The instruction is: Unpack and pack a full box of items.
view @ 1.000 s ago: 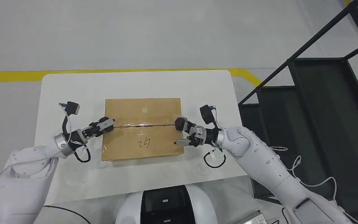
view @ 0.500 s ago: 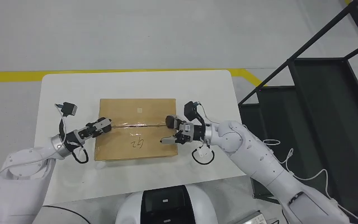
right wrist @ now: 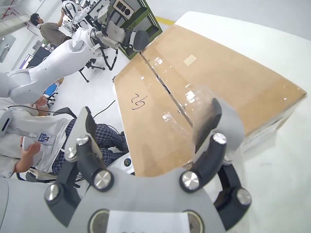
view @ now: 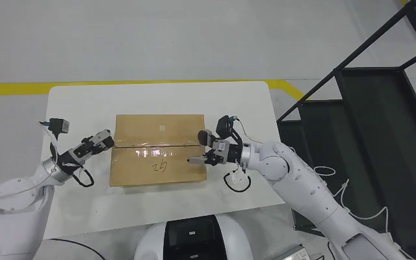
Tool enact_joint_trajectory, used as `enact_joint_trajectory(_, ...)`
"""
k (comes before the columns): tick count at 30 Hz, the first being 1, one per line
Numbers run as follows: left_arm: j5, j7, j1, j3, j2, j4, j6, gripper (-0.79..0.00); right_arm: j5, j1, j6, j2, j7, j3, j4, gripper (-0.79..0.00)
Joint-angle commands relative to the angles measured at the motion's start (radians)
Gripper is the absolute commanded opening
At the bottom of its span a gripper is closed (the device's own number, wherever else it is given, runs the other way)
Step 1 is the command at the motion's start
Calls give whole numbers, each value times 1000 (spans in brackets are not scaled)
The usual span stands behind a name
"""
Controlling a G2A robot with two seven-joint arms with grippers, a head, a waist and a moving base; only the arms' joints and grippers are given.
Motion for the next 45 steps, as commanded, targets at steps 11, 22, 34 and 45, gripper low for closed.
enact_joint_trajectory(11,105,76,6,10,-3,42,65,0,119,5,-60,0,-21,55,29,0)
enact_joint_trajectory(22,174,91,-10,56,-8,45,119,0,113,-39,-59,10,-17,109,-17,-785)
enact_joint_trajectory(34,220,58,-30,129,-17,21,149,0,30,-104,24,16,-57,165,-84,-785)
enact_joint_trajectory(45,269,11,-114,254,-35,16,165,0,-38,-195,97,29,-95,263,-128,-785)
